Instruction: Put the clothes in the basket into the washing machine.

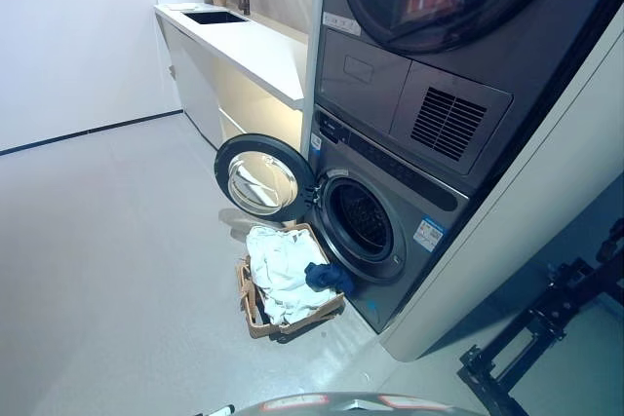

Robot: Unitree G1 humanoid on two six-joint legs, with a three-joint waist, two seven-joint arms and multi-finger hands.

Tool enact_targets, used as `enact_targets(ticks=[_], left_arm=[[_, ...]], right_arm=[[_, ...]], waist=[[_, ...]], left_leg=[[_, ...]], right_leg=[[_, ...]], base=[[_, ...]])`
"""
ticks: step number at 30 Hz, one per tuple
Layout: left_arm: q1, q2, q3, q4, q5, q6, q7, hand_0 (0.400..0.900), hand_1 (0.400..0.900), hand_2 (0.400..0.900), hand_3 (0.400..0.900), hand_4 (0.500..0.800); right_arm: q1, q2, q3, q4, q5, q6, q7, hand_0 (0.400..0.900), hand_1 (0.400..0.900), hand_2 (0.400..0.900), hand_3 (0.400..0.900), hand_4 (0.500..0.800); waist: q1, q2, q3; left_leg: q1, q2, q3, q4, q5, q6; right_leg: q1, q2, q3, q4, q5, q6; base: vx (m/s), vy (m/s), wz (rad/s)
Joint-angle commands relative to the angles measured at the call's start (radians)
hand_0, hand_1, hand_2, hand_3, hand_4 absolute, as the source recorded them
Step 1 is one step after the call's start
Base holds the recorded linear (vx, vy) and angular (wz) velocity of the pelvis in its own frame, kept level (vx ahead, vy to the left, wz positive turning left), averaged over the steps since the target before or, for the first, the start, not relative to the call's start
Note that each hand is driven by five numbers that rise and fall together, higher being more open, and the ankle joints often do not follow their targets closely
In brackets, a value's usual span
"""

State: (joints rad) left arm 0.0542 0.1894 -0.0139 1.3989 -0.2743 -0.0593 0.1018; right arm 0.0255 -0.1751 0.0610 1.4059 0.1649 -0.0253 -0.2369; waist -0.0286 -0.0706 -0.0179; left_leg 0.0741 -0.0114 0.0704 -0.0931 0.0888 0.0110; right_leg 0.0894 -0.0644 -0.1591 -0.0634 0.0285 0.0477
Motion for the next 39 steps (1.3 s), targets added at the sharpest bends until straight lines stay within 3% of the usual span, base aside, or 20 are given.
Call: enact_targets(ticks=[1,8,12,15,18,21,22,24,27,28,31,34,36,39], left_arm=[[-0.123,-0.024,-0.013,0.032,-0.011,-0.012,0.026,0.9,0.9,0.9,0.9,0.8],[-0.142,-0.029,-0.013,0.016,-0.055,-0.024,0.025,0.9,0.9,0.9,0.9,0.8],[-0.147,-0.038,-0.016,0.002,-0.089,-0.028,0.022,0.9,0.9,0.9,0.9,0.8],[-0.15,-0.045,-0.02,0.001,-0.115,-0.028,0.023,0.9,0.9,0.9,0.9,0.8],[-0.147,-0.051,-0.013,0.0,-0.138,-0.032,0.028,0.9,0.9,0.9,0.9,0.8],[-0.138,-0.053,-0.011,0.005,-0.142,-0.03,0.03,0.9,0.9,0.9,0.9,0.8],[-0.13,-0.057,-0.009,0.009,-0.143,-0.031,0.037,0.9,0.9,0.9,0.9,0.8],[-0.125,-0.061,-0.009,0.014,-0.143,-0.034,0.045,0.9,0.9,0.9,0.9,0.8],[-0.122,-0.061,-0.006,0.019,-0.145,-0.034,0.045,0.9,0.9,0.9,0.9,0.8],[-0.12,-0.061,-0.005,0.022,-0.144,-0.03,0.045,0.9,0.9,0.9,0.9,0.8],[-0.12,-0.054,-0.008,0.017,-0.136,-0.029,0.048,0.9,0.9,0.9,0.9,0.8],[-0.133,-0.032,-0.011,0.007,-0.123,-0.03,0.043,0.9,0.9,0.9,0.9,0.8],[-0.153,-0.014,-0.012,0.0,-0.124,-0.026,0.043,0.9,0.9,0.9,0.9,0.8],[-0.183,0.017,-0.02,-0.013,-0.112,-0.025,0.047,0.9,0.9,0.9,0.9,0.8]], right_arm=[[-0.154,-0.058,0.008,0.011,0.006,-0.028,-0.022,0.9,0.9,0.9,0.9,0.8],[-0.165,-0.085,0.016,-0.009,0.009,-0.039,-0.027,0.9,0.9,0.9,0.9,0.8],[-0.169,-0.102,0.02,-0.018,0.007,-0.042,-0.032,0.9,0.9,0.9,0.9,0.8],[-0.184,-0.114,0.025,-0.019,0.005,-0.04,-0.036,0.9,0.9,0.9,0.9,0.8],[-0.205,-0.123,0.037,-0.017,0.002,-0.037,-0.04,0.9,0.9,0.9,0.9,0.8],[-0.206,-0.121,0.041,-0.015,-0.005,-0.038,-0.041,0.9,0.9,0.9,0.9,0.8],[-0.208,-0.121,0.046,-0.015,-0.01,-0.039,-0.043,0.9,0.9,0.9,0.9,0.8],[-0.209,-0.122,0.048,-0.011,-0.011,-0.043,-0.045,0.9,0.9,0.9,0.9,0.8],[-0.209,-0.122,0.047,-0.008,-0.011,-0.044,-0.045,0.9,0.9,0.9,0.9,0.8],[-0.207,-0.116,0.047,-0.005,-0.012,-0.045,-0.039,0.9,0.9,0.9,0.9,0.8],[-0.204,-0.1,0.048,-0.002,-0.009,-0.044,-0.04,0.9,0.9,0.9,0.9,0.8],[-0.203,-0.075,0.045,-0.009,-0.005,-0.042,-0.031,0.9,0.9,0.9,0.9,0.8],[-0.211,-0.068,0.04,-0.02,0.012,-0.045,-0.033,0.9,0.9,0.9,0.9,0.8],[-0.227,-0.054,0.032,-0.053,0.047,-0.057,-0.033,0.9,0.9,0.9,0.9,0.8]], waist=[[0.007,0.071,0.151],[0.016,0.055,0.188],[0.028,0.052,0.237],[0.026,0.062,0.27],[0.032,0.075,0.273],[0.036,0.072,0.264],[0.042,0.081,0.253],[0.044,0.084,0.245],[0.048,0.083,0.237],[0.052,0.078,0.222],[0.059,0.056,0.207],[0.08,0.005,0.177],[0.086,-0.009,0.178],[0.077,-0.018,0.194]], left_leg=[[0.056,0.018,-0.019,0.058,-0.183,-0.017],[-0.057,0.021,-0.033,0.297,-0.207,-0.054],[-0.2,0.036,-0.058,0.592,-0.105,-0.07],[-0.288,0.044,-0.058,0.701,-0.06,-0.071],[-0.341,-0.005,-0.068,0.621,-0.101,-0.067],[-0.339,-0.02,-0.063,0.498,-0.101,-0.067],[-0.327,-0.024,-0.092,0.302,-0.034,-0.078],[-0.32,-0.019,-0.119,0.15,0.018,-0.088],[-0.317,-0.009,-0.113,0.082,0.048,-0.103],[-0.307,0.008,-0.092,0.057,0.058,-0.097],[-0.308,-0.003,-0.074,0.114,0.045,-0.08],[-0.352,-0.03,-0.039,0.256,-0.061,-0.018],[-0.346,-0.035,-0.034,0.274,-0.098,0.003],[-0.302,-0.049,-0.033,0.252,-0.133,0.034]], right_leg=[[-0.064,0.03,0.003,0.19,-0.172,0.019],[-0.059,0.038,-0.004,0.196,-0.2,-0.017],[-0.029,0.051,-0.011,0.191,-0.207,-0.052],[-0.029,0.056,-0.019,0.208,-0.225,-0.07],[-0.033,0.057,-0.018,0.216,-0.237,-0.061],[-0.01,0.059,-0.017,0.193,-0.242,-0.051],[0.019,0.075,-0.012,0.164,-0.242,-0.044],[0.054,0.087,-0.005,0.137,-0.252,-0.038],[0.092,0.093,0.015,0.108,-0.256,-0.032],[0.127,0.087,0.033,0.084,-0.261,-0.021],[0.146,0.054,0.024,0.07,-0.263,-0.007],[0.113,-0.013,0.049,0.127,-0.253,0.041],[0.061,-0.028,0.06,0.226,-0.211,0.058],[-0.057,-0.052,0.071,0.447,-0.074,0.077]], base=[[-0.01,-0.175,0.01],[0.02,-0.216,0.05],[0.02,-0.224,0.12],[0.02,-0.12,0.1],[0.09,-0.004,-0.03],[0.18,0.041,-0.1],[0.27,0.089,-0.15],[0.28,0.109,-0.13],[0.31,0.174,-0.23],[0.39,0.267,-0.29],[0.39,0.295,-0.28],[0.43,0.381,-0.33],[0.27,0.29,-0.16],[0.2,0.301,-0.05]])
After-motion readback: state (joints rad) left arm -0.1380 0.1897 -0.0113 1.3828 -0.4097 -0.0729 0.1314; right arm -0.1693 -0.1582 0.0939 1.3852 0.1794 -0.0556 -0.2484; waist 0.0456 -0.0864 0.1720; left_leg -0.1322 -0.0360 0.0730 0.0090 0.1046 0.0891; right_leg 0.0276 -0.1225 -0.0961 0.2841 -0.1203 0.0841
